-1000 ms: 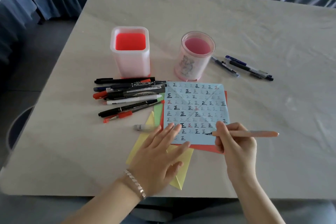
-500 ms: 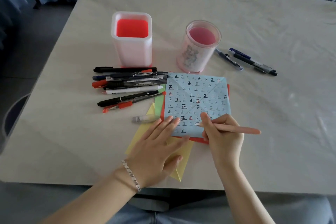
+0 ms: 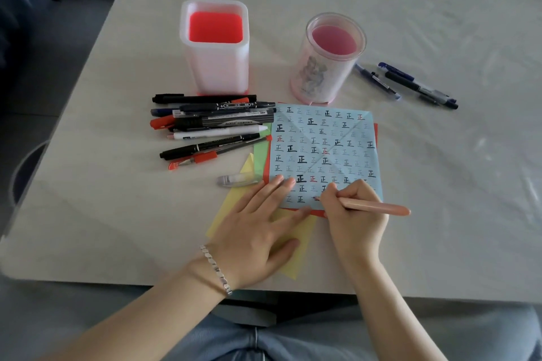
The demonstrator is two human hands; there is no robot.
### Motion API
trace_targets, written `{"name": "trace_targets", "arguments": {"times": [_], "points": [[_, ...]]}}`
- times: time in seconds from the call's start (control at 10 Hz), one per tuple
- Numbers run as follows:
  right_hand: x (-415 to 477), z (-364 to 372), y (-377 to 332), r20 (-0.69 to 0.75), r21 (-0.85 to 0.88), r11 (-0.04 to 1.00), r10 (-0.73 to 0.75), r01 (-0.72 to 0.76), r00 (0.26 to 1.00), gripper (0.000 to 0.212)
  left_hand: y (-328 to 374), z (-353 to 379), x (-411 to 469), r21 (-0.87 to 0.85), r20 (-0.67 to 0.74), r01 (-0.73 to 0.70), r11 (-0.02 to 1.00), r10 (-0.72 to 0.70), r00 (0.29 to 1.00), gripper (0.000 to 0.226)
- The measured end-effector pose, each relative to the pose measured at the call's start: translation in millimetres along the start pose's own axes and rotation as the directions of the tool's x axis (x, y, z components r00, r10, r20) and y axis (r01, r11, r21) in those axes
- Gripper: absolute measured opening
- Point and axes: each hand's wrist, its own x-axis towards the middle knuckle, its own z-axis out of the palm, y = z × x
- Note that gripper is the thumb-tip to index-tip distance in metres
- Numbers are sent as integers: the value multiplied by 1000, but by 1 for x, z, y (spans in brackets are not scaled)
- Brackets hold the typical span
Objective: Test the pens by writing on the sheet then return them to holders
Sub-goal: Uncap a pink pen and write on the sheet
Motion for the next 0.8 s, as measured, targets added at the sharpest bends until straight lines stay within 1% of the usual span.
{"name": "trace_targets", "arguments": {"times": [0.4,0.8], "points": [[0,2,-2,14,-38,999,19,-19,1000,35,0,0,0,4,-4,3,1000,-3,1000,44],[0,2,0,20,-63,998,-8,9,1000,35,1,0,0,11,-3,8,1000,-8,1000,44]]}}
